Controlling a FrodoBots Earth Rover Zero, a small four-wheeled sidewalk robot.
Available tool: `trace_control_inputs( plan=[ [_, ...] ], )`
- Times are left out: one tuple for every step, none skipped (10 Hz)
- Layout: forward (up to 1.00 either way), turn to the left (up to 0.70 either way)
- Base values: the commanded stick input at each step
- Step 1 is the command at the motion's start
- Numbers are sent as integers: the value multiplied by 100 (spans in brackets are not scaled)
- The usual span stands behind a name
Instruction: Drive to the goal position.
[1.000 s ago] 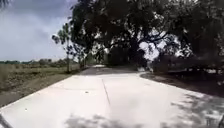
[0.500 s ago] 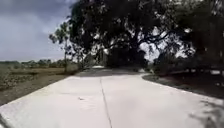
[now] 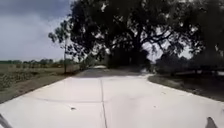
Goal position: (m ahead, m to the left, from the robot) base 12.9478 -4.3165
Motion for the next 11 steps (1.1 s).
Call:
trace_control_inputs(
  plan=[
    [70,0],
    [70,0],
    [70,0],
    [70,0],
    [70,0],
    [70,0],
    [70,0],
    [70,0],
    [70,0],
    [70,0],
    [70,0]
  ],
)
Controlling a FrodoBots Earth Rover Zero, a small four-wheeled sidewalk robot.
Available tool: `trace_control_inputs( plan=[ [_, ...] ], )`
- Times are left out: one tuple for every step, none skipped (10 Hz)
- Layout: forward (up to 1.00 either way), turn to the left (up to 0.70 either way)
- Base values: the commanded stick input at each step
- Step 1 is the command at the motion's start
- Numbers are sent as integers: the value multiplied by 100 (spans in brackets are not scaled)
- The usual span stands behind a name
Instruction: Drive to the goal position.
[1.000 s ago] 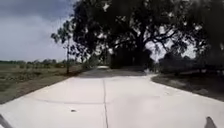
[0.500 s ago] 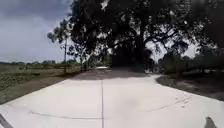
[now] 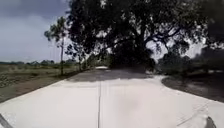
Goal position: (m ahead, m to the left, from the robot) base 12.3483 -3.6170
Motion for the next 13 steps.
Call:
trace_control_inputs(
  plan=[
    [70,0],
    [70,0],
    [70,0],
    [70,0],
    [70,0],
    [70,0],
    [70,0],
    [70,0],
    [70,0],
    [70,0],
    [70,0],
    [70,0],
    [70,0]
  ],
)
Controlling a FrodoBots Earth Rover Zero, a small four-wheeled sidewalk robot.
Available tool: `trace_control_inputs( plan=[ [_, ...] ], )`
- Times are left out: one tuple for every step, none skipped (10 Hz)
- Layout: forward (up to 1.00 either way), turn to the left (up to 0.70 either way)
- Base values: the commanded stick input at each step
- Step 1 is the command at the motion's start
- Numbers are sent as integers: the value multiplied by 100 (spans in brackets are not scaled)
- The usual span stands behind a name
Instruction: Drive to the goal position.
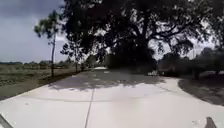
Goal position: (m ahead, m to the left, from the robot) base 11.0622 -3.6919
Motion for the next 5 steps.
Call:
trace_control_inputs(
  plan=[
    [70,0],
    [70,0],
    [70,0],
    [70,0],
    [70,0]
  ],
)
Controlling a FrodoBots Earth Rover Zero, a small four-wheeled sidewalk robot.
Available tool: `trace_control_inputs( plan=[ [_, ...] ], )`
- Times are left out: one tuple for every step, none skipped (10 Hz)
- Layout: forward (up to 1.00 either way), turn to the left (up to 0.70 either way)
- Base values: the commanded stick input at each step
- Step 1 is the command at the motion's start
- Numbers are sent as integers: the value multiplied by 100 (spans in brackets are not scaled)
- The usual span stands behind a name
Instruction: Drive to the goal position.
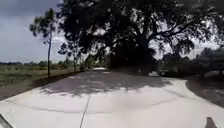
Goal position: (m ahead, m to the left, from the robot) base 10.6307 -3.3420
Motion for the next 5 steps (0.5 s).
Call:
trace_control_inputs(
  plan=[
    [70,0],
    [70,0],
    [70,0],
    [70,0],
    [70,0]
  ],
)
